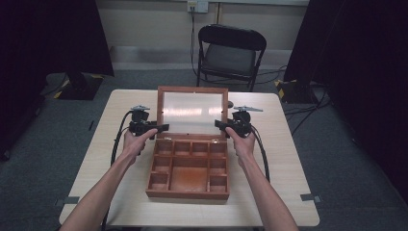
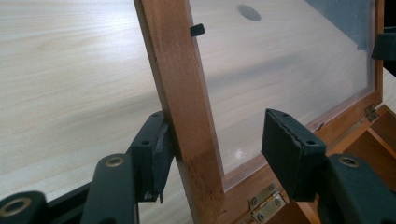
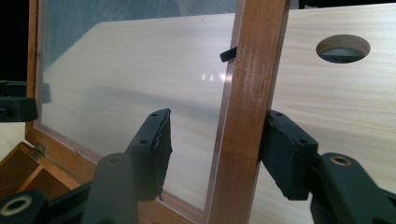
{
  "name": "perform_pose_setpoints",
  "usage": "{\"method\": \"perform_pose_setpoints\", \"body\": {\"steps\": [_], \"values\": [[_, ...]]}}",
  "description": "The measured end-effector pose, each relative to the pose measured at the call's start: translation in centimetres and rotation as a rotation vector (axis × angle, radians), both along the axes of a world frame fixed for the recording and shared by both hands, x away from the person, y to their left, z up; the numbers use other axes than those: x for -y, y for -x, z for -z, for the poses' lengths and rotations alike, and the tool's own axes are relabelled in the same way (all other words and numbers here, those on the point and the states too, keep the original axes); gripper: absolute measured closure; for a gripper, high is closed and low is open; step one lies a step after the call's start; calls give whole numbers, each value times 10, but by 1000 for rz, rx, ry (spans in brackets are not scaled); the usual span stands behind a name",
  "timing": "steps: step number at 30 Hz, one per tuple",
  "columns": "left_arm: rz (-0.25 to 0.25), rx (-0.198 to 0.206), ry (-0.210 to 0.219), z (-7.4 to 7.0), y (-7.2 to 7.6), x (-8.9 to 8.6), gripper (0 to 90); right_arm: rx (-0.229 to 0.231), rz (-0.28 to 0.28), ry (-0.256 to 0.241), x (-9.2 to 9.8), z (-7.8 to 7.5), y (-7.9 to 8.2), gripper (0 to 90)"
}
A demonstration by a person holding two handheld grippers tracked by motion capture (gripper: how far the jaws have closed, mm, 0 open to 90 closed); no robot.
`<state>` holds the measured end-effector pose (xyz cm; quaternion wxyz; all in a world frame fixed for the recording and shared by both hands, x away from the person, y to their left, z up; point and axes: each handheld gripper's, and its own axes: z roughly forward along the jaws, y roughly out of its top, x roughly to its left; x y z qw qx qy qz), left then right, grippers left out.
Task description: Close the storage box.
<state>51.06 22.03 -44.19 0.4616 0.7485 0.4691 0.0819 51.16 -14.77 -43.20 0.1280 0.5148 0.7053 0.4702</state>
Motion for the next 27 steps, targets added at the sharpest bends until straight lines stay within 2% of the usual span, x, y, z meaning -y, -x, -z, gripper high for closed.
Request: {"method": "perform_pose_setpoints", "body": {"steps": [3, 16, 22, 27], "values": [[11, 21, -25, -3, 3, 0, 441, 6, -9, 2, 1, -5, 4, 467], [19, 49, -4, -15, 15, -7, 508, 32, -43, 2, 3, -19, 16, 493], [37, 75, 5, -20, 22, -9, 519, 38, -68, 46, 2, -27, 25, 507], [42, 92, 6, -24, 26, -9, 532, 43, -79, 34, 3, -31, 33, 505]]}}
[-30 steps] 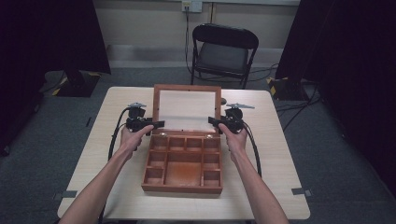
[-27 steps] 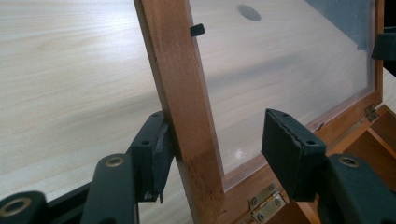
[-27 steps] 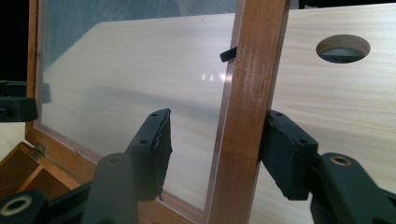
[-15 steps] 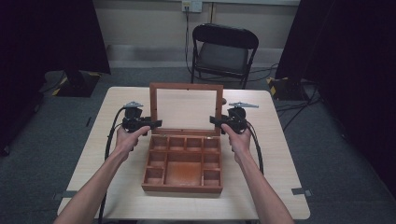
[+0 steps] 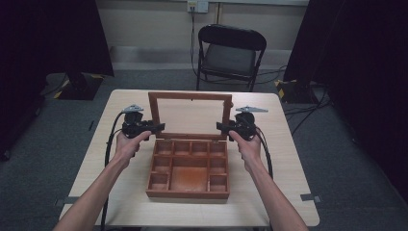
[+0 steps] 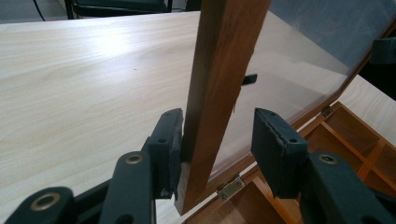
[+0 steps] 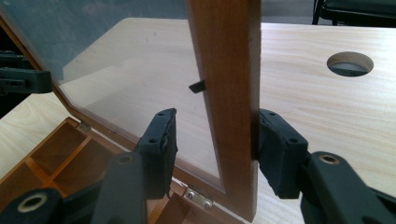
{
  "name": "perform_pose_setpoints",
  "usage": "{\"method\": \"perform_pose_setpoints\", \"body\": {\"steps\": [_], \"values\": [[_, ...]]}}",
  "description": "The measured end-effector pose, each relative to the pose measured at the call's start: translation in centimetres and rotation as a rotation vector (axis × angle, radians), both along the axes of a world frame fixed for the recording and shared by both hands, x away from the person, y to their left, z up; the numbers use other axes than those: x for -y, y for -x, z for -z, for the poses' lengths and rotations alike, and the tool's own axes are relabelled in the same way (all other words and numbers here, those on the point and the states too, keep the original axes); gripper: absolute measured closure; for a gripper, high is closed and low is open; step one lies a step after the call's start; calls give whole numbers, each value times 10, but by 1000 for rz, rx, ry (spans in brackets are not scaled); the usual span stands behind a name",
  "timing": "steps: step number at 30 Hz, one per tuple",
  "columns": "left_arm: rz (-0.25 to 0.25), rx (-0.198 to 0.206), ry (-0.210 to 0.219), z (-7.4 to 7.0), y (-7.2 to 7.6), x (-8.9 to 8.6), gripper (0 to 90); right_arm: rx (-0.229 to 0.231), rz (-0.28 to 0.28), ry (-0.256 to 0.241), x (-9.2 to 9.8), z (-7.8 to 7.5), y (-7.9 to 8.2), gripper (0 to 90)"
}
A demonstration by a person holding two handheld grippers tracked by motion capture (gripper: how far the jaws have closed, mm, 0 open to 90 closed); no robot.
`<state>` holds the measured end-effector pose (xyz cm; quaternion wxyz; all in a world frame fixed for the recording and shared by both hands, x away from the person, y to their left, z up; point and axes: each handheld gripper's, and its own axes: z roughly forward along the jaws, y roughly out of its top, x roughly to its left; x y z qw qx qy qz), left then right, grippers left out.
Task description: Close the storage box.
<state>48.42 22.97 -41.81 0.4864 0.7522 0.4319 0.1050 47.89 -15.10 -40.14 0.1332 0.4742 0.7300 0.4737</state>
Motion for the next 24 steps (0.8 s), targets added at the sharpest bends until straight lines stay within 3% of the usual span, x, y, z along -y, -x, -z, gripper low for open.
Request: {"method": "perform_pose_setpoints", "body": {"steps": [6, 24], "values": [[11, 10, 19, 0, 5, 0, 520, 0, -9, -12, 3, 2, 6, 497], [40, 16, 12, -2, 14, -4, 513, 1, -30, -44, 8, 4, 15, 480]]}}
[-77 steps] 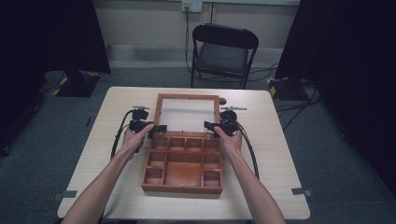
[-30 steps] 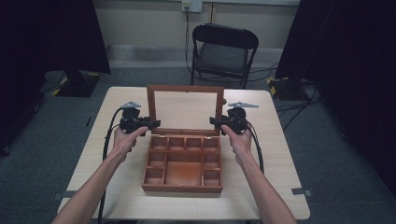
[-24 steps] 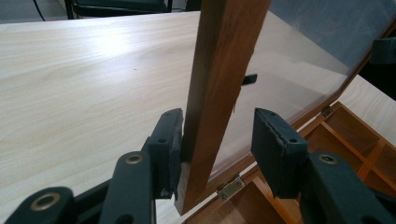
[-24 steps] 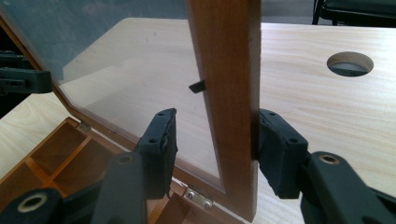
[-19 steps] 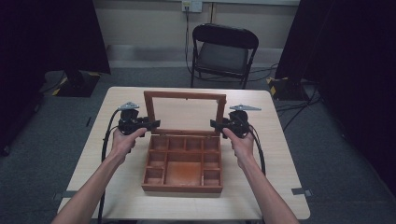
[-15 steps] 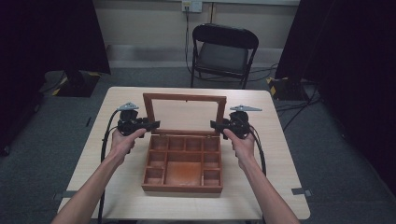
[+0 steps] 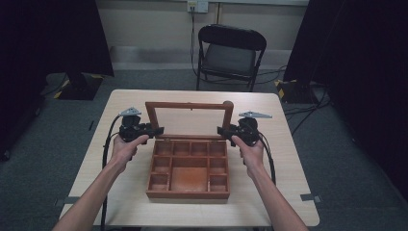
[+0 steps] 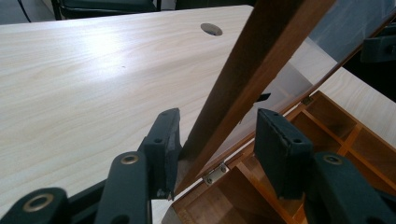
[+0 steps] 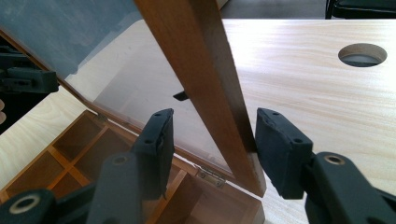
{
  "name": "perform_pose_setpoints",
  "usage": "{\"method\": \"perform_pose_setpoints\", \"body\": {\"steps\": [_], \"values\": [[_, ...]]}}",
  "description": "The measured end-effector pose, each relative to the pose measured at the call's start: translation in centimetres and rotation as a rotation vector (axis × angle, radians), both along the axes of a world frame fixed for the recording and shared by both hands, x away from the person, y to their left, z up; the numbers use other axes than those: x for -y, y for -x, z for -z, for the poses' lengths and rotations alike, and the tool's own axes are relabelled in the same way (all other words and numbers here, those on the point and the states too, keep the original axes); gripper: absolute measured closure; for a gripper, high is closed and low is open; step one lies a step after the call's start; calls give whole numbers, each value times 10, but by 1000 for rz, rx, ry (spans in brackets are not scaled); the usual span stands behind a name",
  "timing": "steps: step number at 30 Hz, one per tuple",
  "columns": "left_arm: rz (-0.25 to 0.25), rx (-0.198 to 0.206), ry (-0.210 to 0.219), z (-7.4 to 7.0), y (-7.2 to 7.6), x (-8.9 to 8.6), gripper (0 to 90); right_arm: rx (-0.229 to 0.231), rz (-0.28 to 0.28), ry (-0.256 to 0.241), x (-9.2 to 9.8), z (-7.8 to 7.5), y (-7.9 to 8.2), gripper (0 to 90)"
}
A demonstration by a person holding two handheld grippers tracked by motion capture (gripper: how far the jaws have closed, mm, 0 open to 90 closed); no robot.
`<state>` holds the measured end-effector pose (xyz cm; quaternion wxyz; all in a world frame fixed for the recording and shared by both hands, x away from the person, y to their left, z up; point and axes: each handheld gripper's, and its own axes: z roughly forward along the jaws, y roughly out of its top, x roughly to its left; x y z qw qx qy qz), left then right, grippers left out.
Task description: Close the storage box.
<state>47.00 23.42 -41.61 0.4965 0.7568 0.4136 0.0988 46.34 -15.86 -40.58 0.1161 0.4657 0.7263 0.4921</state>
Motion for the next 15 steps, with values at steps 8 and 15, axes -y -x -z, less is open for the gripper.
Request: {"method": "perform_pose_setpoints", "body": {"steps": [8, 15], "values": [[-1, 5, 9, -2, 2, -2, 527, -10, -13, -20, -1, -1, -1, 381], [8, 5, -2, -3, 4, -3, 524, 9, -47, -19, -5, -6, 1, 340]]}}
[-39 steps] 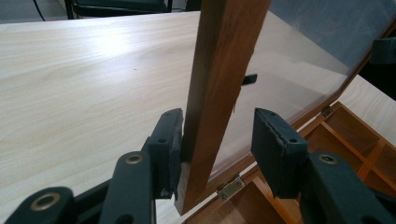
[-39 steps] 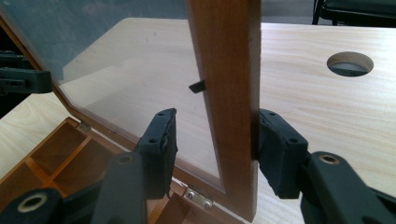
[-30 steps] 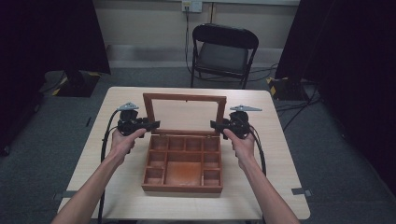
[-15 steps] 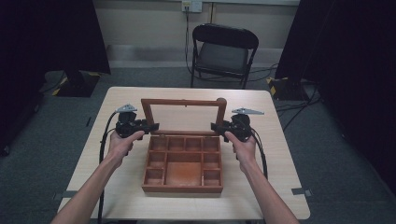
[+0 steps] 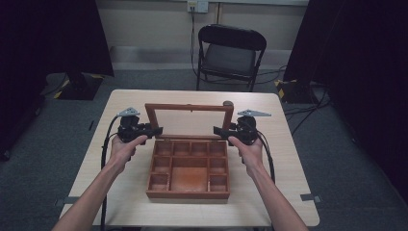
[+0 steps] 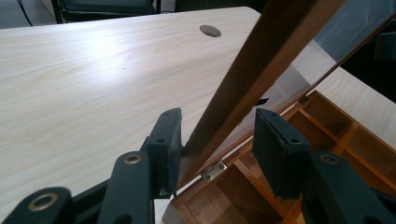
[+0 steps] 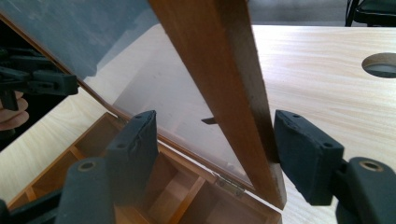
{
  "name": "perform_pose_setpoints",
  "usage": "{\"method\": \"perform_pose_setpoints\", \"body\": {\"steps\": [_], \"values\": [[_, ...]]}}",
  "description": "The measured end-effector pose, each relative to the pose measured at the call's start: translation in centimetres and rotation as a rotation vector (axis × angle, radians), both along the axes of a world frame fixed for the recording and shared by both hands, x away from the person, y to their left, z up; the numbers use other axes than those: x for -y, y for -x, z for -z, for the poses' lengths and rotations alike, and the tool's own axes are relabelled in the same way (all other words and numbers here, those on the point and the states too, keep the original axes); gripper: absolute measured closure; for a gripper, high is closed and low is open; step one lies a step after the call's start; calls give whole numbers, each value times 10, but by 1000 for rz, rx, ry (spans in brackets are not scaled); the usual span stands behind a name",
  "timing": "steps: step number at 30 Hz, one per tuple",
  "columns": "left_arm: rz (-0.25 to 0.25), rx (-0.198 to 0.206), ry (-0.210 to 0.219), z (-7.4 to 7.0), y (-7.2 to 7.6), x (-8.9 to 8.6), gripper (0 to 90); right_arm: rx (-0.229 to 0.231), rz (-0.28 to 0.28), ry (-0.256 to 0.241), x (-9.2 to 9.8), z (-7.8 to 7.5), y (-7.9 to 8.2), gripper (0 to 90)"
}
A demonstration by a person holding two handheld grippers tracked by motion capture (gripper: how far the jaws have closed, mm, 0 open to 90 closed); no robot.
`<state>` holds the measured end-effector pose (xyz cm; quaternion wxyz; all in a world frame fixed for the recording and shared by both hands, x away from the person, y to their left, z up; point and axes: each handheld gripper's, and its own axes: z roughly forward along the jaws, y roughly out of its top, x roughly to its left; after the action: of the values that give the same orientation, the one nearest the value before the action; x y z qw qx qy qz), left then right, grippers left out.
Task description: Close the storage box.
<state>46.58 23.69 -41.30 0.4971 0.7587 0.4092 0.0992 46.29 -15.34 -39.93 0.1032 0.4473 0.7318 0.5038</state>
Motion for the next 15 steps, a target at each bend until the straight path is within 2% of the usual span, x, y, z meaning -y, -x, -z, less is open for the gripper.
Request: {"method": "perform_pose_setpoints", "body": {"steps": [2, 7, 15], "values": [[5, -4, 0, 0, 0, 0, 522, 1, 8, 15, 0, 0, 1, 372], [6, -19, 20, 0, 1, -1, 506, -8, 27, 6, 0, 0, 3, 378], [-7, -12, 6, -1, 5, 1, 492, -28, 33, -5, 2, -2, 7, 372]]}}
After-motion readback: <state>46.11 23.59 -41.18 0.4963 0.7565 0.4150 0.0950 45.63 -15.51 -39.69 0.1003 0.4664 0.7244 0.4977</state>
